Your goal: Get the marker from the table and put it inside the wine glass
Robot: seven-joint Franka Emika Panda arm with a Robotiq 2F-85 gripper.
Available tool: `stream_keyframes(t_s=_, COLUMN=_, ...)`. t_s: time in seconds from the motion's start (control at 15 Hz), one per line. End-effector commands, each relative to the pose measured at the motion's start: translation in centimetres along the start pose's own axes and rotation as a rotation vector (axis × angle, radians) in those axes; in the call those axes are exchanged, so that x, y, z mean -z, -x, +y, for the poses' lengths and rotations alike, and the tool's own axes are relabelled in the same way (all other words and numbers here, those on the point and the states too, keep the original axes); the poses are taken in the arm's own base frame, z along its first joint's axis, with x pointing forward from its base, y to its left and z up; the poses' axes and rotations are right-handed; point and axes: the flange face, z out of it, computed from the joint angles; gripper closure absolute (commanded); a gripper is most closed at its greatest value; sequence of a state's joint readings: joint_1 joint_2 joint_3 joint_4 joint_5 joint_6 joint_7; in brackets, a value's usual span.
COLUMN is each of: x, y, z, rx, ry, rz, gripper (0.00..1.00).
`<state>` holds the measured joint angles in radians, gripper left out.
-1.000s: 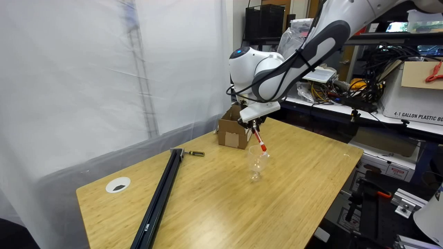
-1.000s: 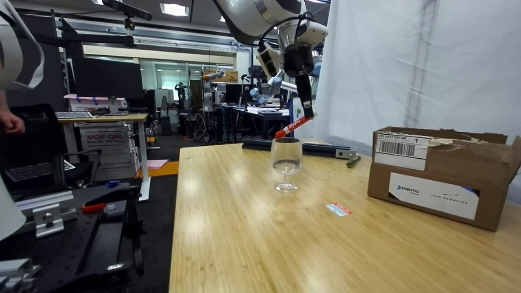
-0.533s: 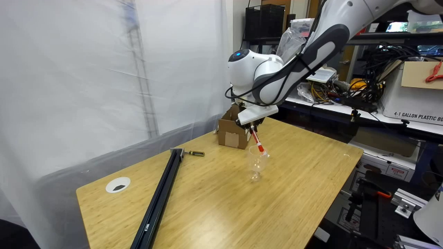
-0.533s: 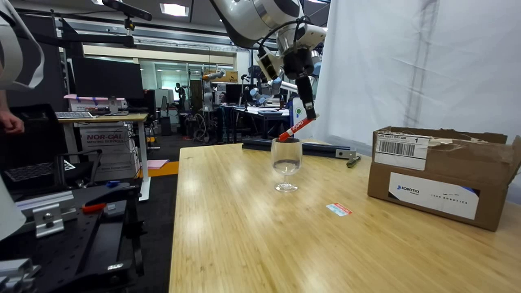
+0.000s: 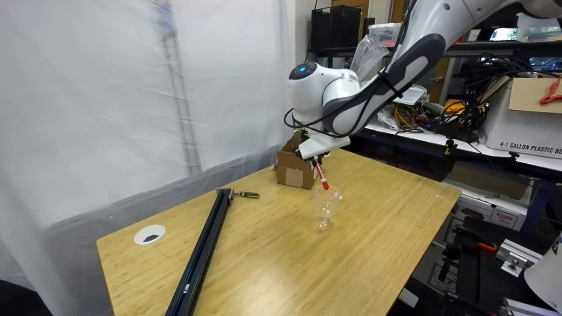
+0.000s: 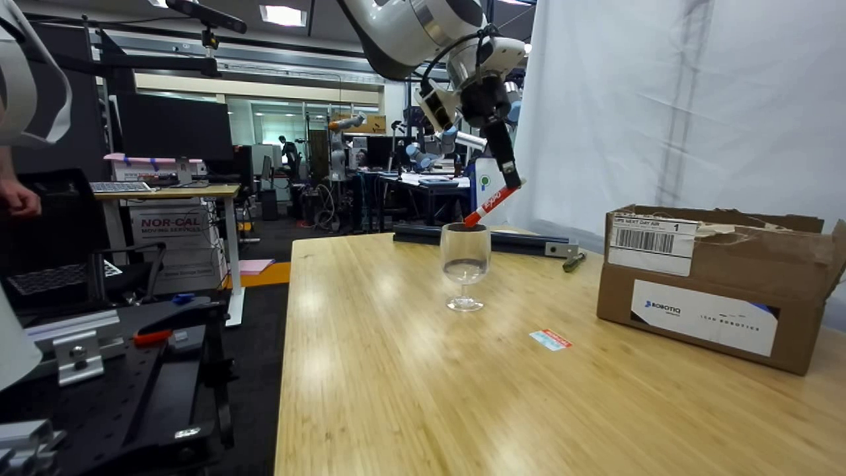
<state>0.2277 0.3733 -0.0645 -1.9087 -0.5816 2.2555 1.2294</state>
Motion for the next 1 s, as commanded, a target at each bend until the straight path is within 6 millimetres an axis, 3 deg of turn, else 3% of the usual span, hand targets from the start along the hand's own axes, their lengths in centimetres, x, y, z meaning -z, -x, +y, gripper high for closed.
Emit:
stream_keyframes(t_s=0.0, x=0.5, y=0.2, z=0.1, rx=-0.019, ry=-0.017, rz=0.056, gripper=0.95)
stream_keyframes(t_s=0.47, x=-0.8, y=2.2, z=0.2, rx=-0.032, ry=-0.004, rz=0.07, gripper=0.95)
stream_keyframes(t_s=0.53, x=-1.0, y=2.8, z=0.3, rx=-0.028, ry=-0.002, rz=0.061, gripper=0.55)
stream_keyframes(t_s=0.67, x=-1.0, y=3.8, z=0.3, rx=-0.022, ry=0.006, rz=0.059, gripper=0.48)
stream_keyframes(t_s=0.93, x=-0.6, y=3.9, z=0.3, rx=-0.009, ry=0.015, rz=0.094, gripper=0.19)
